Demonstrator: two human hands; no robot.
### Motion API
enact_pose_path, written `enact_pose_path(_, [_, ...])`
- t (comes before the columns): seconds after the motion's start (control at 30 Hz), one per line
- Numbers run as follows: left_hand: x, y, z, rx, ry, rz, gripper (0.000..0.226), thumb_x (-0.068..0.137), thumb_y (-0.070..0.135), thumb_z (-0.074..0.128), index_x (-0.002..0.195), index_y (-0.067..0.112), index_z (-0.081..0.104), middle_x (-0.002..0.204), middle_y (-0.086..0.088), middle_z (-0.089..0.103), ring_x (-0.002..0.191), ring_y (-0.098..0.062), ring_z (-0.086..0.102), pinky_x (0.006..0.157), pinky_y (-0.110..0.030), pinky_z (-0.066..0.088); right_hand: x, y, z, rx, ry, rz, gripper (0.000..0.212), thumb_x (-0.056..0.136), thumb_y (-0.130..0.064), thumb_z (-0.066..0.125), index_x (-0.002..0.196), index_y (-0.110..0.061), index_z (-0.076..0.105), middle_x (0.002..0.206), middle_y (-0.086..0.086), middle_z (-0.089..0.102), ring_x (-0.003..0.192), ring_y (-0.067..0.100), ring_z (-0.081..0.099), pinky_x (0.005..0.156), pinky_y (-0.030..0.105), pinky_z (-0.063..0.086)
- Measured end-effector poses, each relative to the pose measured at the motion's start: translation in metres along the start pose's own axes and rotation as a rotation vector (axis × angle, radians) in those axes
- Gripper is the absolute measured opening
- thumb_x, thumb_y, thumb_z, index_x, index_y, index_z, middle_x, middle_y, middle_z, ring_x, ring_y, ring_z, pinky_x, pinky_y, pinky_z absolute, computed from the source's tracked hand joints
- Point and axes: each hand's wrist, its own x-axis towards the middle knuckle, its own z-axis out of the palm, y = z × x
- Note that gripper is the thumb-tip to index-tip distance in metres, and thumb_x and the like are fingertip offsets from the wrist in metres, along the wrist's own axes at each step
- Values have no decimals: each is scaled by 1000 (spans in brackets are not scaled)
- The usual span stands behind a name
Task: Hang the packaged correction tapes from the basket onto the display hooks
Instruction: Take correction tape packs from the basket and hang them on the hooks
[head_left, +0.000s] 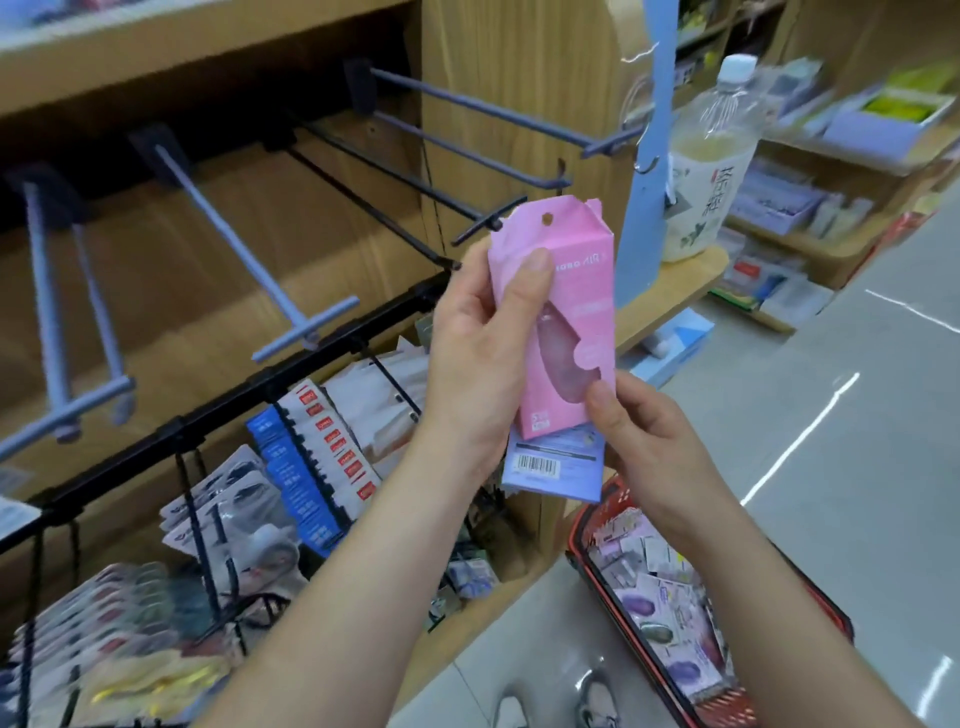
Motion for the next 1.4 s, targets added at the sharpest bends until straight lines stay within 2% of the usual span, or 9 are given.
enact_pose_path(0.27, [15, -3, 18, 155, 147, 60, 16, 87, 40, 62, 98, 29, 59, 100, -7, 63, 86, -13, 62, 75, -34, 50, 16, -12, -12, 14, -38, -5, 33, 81, -57, 56, 96, -35, 74, 97, -6, 74, 89, 12, 68, 88, 41, 53])
enact_pose_path(0.47, [19, -1, 27, 137, 126, 94, 5, 101, 20, 52, 106, 22, 55, 96, 3, 66, 84, -7, 65, 71, -24, 51, 16, -15, -16, 49, 11, 20, 41, 90, -46, 53, 96, -8, 67, 100, 31, 64, 82, 20, 59, 76, 36, 44])
enact_pose_path(0.63, [22, 1, 32, 127, 175, 1, 8, 101, 21, 53, 106, 26, 54, 112, -8, 68, 88, -9, 67, 68, -23, 53, 17, -18, -16, 77, 46, 36, 43, 91, -51, 60, 84, -10, 69, 80, 10, 66, 74, 18, 58, 67, 30, 45])
enact_pose_path(0.8, [12, -2, 10, 170, 123, -101, 31, 95, 6, 60, 122, 19, 56, 109, 0, 73, 95, -16, 71, 74, -27, 57, 30, -21, -8, -30, 69, -10, 55, 84, -65, 57, 89, -11, 69, 92, 33, 61, 73, 27, 56, 72, 41, 44])
enact_pose_path(0.9, [2, -6, -2, 275, 119, -125, 34, 90, 1, 65, 122, 10, 61, 104, -5, 74, 89, -16, 73, 73, -28, 59, 31, -18, -7, -124, 58, -13, 49, 85, -66, 59, 91, -19, 73, 87, 18, 69, 77, 33, 62, 73, 49, 50])
enact_pose_path(1.03, [10, -14, -6, 325, 220, -88, 32, 88, 2, 69, 118, 9, 64, 95, -1, 74, 80, -8, 72, 68, -23, 57, 27, -9, -11, -282, 60, 35, 13, 87, -40, 70, 100, -37, 69, 90, -9, 73, 85, 10, 68, 80, 37, 55])
enact_pose_path(1.13, [17, -20, -10, 336, 280, -85, 33, 88, 4, 71, 119, 12, 64, 97, 0, 74, 79, -5, 71, 68, -24, 58, 20, -6, -19, -405, 122, 65, 37, 76, -37, 61, 110, -49, 58, 107, -5, 67, 97, 18, 65, 88, 45, 55])
enact_pose_path(1.27, [34, -26, -20, 447, 369, -27, 25, 88, 11, 72, 108, 22, 63, 97, 3, 73, 86, -8, 70, 75, -28, 59, 8, -13, -32, -390, 120, -45, 77, 84, -18, 73, 133, -63, 33, 102, -19, 67, 92, 5, 67, 86, 41, 55])
enact_pose_path(1.4, [57, -31, -26, 542, 413, -1, 22, 89, 23, 72, 99, 32, 56, 104, -1, 70, 95, -15, 67, 80, -33, 56, 8, -17, -29, -208, 166, -7, 74, 81, -8, 78, 138, -41, 43, 97, -11, 75, 90, 13, 73, 85, 44, 58])
